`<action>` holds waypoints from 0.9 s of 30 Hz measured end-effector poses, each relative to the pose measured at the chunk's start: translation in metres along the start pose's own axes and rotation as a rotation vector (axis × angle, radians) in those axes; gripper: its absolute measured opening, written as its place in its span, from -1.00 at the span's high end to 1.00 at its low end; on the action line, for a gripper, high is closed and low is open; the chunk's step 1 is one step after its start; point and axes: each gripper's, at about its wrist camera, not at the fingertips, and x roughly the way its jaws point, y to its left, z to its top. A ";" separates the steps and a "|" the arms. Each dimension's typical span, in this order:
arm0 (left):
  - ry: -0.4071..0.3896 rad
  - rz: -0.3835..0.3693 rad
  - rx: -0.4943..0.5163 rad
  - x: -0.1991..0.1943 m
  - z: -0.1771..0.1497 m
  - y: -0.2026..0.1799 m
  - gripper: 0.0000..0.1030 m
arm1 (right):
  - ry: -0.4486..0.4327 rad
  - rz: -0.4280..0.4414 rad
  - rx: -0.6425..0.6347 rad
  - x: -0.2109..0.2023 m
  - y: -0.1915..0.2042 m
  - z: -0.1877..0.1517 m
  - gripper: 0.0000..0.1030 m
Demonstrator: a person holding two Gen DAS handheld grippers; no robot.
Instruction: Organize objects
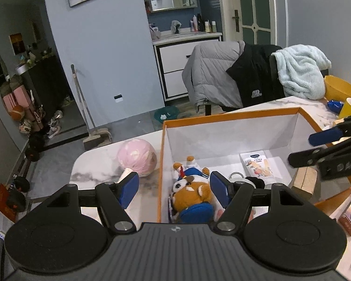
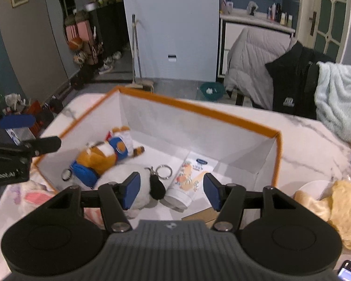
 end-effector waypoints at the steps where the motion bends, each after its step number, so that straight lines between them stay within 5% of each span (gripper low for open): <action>1: -0.003 0.001 -0.004 -0.004 -0.001 0.002 -0.55 | -0.008 -0.001 -0.001 -0.007 0.001 0.000 -0.21; 14: -0.027 -0.027 -0.079 -0.038 -0.036 0.026 -0.62 | -0.038 -0.043 -0.080 -0.076 0.006 -0.044 -0.29; 27: 0.043 -0.034 -0.089 -0.032 -0.103 0.035 -0.64 | 0.087 -0.080 -0.116 -0.072 -0.004 -0.128 -0.34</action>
